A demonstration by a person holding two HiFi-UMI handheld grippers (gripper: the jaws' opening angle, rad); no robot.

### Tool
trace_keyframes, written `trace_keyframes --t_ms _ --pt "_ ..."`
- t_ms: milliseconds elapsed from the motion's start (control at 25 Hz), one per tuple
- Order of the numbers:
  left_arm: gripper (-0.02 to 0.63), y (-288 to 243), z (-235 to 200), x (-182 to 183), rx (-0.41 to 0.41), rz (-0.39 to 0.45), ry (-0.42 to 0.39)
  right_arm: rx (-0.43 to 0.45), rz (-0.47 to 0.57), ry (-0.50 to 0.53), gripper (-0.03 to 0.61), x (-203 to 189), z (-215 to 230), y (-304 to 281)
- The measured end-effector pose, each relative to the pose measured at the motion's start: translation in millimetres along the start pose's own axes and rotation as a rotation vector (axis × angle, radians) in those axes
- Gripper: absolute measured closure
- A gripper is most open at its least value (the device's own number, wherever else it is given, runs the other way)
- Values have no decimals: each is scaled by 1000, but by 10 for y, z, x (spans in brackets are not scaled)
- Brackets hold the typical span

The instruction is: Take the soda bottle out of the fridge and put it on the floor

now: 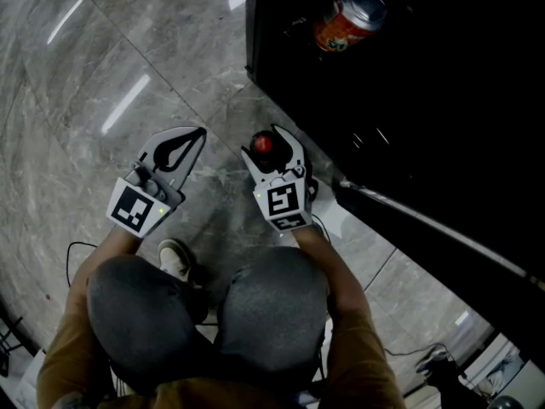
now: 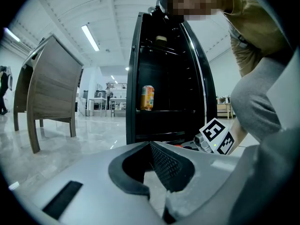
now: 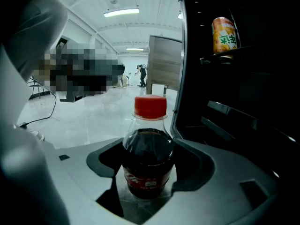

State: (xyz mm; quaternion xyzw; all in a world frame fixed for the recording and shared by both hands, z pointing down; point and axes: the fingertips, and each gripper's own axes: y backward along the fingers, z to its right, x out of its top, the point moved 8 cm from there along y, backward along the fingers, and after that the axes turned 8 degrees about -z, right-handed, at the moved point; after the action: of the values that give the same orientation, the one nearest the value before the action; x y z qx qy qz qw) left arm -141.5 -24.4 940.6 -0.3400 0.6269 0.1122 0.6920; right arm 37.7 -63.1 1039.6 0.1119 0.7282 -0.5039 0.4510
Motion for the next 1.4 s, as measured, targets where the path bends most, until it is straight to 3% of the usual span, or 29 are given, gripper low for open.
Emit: trace_keyframes --t_ms 520,1400 --pt "612 -40 36 -28 -9 -11 -3 -8 -20 -4 282 -171 42 39" --pt "612 -95 86 7 -20 3 11 -17 -40 9 282 -131 43 194"
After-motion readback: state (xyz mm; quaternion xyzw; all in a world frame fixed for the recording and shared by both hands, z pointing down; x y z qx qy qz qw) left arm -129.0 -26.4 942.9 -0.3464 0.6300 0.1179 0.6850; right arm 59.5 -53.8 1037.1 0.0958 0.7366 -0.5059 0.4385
